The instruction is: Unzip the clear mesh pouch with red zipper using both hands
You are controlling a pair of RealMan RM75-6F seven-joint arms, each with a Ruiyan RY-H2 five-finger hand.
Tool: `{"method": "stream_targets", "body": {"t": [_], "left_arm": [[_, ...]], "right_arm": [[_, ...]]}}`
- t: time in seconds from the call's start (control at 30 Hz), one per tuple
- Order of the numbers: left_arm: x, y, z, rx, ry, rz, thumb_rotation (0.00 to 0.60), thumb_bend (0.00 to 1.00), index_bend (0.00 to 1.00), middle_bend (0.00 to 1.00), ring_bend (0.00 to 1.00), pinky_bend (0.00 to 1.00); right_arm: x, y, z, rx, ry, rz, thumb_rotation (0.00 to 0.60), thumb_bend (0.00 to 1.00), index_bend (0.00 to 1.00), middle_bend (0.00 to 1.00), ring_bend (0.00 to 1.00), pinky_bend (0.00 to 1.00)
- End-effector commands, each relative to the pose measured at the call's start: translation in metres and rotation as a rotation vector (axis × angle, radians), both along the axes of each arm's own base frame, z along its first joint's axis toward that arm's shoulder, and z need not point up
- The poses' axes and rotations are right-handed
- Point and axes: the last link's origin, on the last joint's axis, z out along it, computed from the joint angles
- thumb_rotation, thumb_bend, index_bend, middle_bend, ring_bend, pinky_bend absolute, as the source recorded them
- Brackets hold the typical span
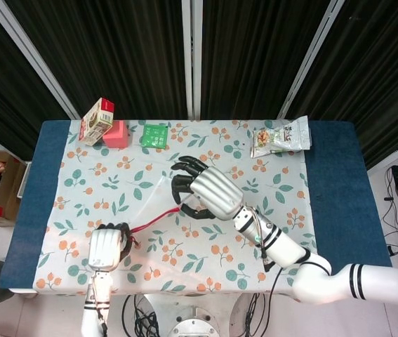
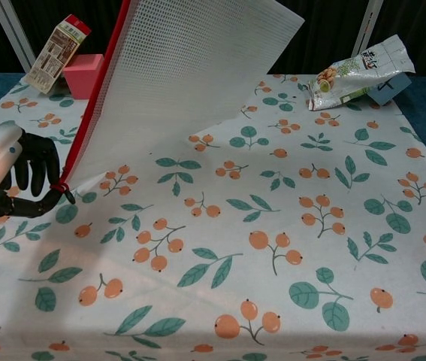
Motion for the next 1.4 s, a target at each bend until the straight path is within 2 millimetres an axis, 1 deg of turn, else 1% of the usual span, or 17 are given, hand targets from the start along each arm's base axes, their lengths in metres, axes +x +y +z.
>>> {"method": "stream_targets", "body": {"t": [0.03, 0.27, 0.5, 0.53, 0.57, 0.6, 0.67, 0.7, 0.73, 0.8, 0.87, 0.97, 1.13, 1.23, 1.3, 1.33, 1.4], "left_arm": [[-0.008, 0.006, -0.007, -0.026, 0.015, 0.036, 0.6, 0.42, 0.79, 0.66, 0.6, 0.58], [-0.021, 0.017, -0.012, -0.042, 0.042, 0.099, 0.6, 0.42, 0.79, 0.66, 0.59, 0.58], [-0.022, 0.019, -0.01, -0.047, 0.05, 0.11, 0.6, 0.42, 0.79, 0.65, 0.59, 0.58], [-0.022, 0.019, -0.01, -0.05, 0.048, 0.107, 0.6, 0.42, 0.77, 0.64, 0.58, 0.58], [-0.021, 0.018, -0.009, -0.059, 0.04, 0.104, 0.6, 0.41, 0.73, 0.63, 0.57, 0.57], [-0.02, 0.017, -0.008, -0.075, 0.019, 0.105, 0.6, 0.39, 0.63, 0.59, 0.54, 0.56], [-0.017, 0.015, -0.003, -0.101, -0.032, 0.104, 0.6, 0.25, 0.31, 0.47, 0.41, 0.51], [-0.014, 0.015, 0.002, -0.116, -0.075, 0.102, 0.6, 0.21, 0.22, 0.41, 0.36, 0.47], [-0.012, 0.015, 0.006, -0.123, -0.101, 0.096, 0.6, 0.16, 0.16, 0.34, 0.29, 0.43], [-0.011, 0.015, 0.018, -0.124, -0.122, 0.078, 0.6, 0.11, 0.13, 0.24, 0.2, 0.34], [-0.01, 0.014, 0.031, -0.109, -0.124, 0.061, 0.6, 0.1, 0.12, 0.19, 0.15, 0.28], [-0.011, 0.013, 0.049, -0.08, -0.097, 0.043, 0.6, 0.09, 0.11, 0.18, 0.14, 0.26], [-0.016, 0.013, 0.072, 0.018, -0.034, 0.036, 0.6, 0.09, 0.11, 0.18, 0.14, 0.26], [-0.023, 0.016, 0.084, 0.065, -0.017, 0.042, 0.6, 0.09, 0.11, 0.18, 0.14, 0.26], [-0.029, 0.017, 0.091, 0.085, 0.004, 0.048, 0.6, 0.09, 0.11, 0.18, 0.14, 0.25], [-0.032, 0.018, 0.093, 0.091, 0.01, 0.051, 0.6, 0.09, 0.11, 0.18, 0.14, 0.24], [-0.042, 0.021, 0.098, 0.103, 0.04, 0.065, 0.6, 0.09, 0.11, 0.18, 0.14, 0.24]], "right_arm": [[-0.005, 0.001, 0.003, -0.001, -0.004, -0.003, 0.6, 0.43, 0.92, 0.42, 0.19, 0.14], [-0.014, 0.001, 0.009, 0.002, -0.015, -0.006, 0.6, 0.43, 0.92, 0.43, 0.19, 0.15], [-0.02, -0.001, 0.012, 0.002, -0.018, -0.013, 0.6, 0.43, 0.92, 0.43, 0.19, 0.15], [-0.02, 0.0, 0.011, 0.003, -0.016, -0.012, 0.6, 0.43, 0.92, 0.43, 0.19, 0.15], [-0.021, 0.0, 0.01, 0.004, -0.012, -0.009, 0.6, 0.43, 0.92, 0.42, 0.19, 0.15], [-0.022, 0.001, 0.008, 0.004, -0.006, -0.004, 0.6, 0.43, 0.92, 0.42, 0.19, 0.15], [-0.025, 0.005, 0.003, 0.001, 0.003, 0.007, 0.6, 0.43, 0.9, 0.41, 0.19, 0.15], [-0.028, 0.007, -0.001, -0.005, 0.013, 0.017, 0.6, 0.43, 0.89, 0.4, 0.19, 0.15], [-0.031, 0.009, -0.004, -0.01, 0.022, 0.026, 0.6, 0.43, 0.88, 0.39, 0.19, 0.15], [-0.038, 0.016, -0.013, -0.012, 0.04, 0.045, 0.6, 0.43, 0.83, 0.37, 0.19, 0.15], [-0.048, 0.022, -0.02, -0.019, 0.061, 0.064, 0.6, 0.43, 0.78, 0.35, 0.18, 0.15], [-0.063, 0.03, -0.028, -0.036, 0.104, 0.087, 0.6, 0.43, 0.7, 0.32, 0.17, 0.14], [-0.095, 0.041, -0.035, -0.044, 0.232, 0.084, 0.6, 0.35, 0.5, 0.26, 0.12, 0.08], [-0.122, 0.045, -0.032, -0.051, 0.35, 0.037, 0.6, 0.24, 0.3, 0.19, 0.06, 0.03], [-0.141, 0.047, -0.029, -0.039, 0.442, -0.016, 0.6, 0.11, 0.1, 0.1, 0.01, 0.0], [-0.148, 0.047, -0.028, -0.031, 0.473, -0.042, 0.6, 0.05, 0.03, 0.05, 0.0, 0.0], [-0.161, 0.047, -0.023, -0.002, 0.517, -0.11, 0.6, 0.01, 0.0, 0.01, 0.0, 0.0]]}}
